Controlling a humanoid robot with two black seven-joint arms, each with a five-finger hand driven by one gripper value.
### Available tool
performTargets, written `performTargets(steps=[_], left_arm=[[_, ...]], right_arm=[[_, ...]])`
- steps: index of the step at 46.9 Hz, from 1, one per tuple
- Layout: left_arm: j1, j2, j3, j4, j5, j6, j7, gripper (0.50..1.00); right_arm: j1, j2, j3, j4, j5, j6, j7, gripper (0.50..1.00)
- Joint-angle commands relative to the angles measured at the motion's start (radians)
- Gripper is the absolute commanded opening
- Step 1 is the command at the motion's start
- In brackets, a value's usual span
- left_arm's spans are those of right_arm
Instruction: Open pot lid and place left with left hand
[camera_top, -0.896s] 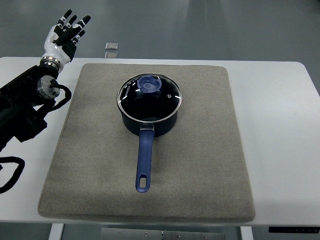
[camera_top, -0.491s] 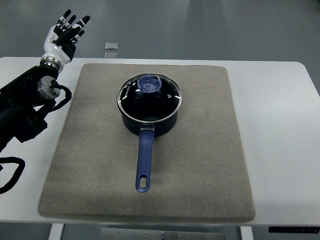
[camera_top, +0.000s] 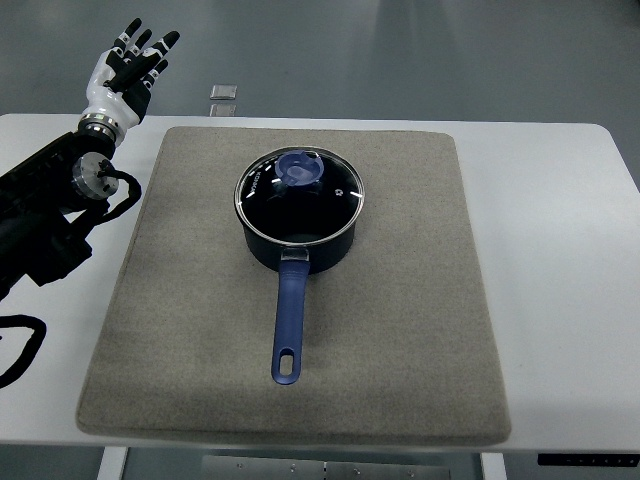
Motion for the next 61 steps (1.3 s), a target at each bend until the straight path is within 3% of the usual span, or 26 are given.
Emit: performTargets(steps=[1, 22, 48, 61], left_arm=[[-0.012, 0.002, 0.003, -0.002, 0.005, -0.003, 0.008, 0.986], [-0.182, 0.132, 0.400, -0.122, 0.048, 0.002, 0.015, 0.986], [-0.239, 0.138, 0.466, -0.101, 0.050, 0.034, 0.017, 0.986], [-0.363, 0.132, 0.719, -0.142, 0.050, 0.063, 0.017, 0.986]], right_arm=[[0.000, 0.000, 0.000, 0.000, -0.001, 0.000, 0.000, 0.917], [0.000, 0.000, 0.000, 0.000, 0.000, 0.000, 0.000, 0.917], [0.000, 0.000, 0.000, 0.000, -0.001, 0.000, 0.000, 0.917], [0.000, 0.000, 0.000, 0.000, 0.000, 0.000, 0.000, 0.917]])
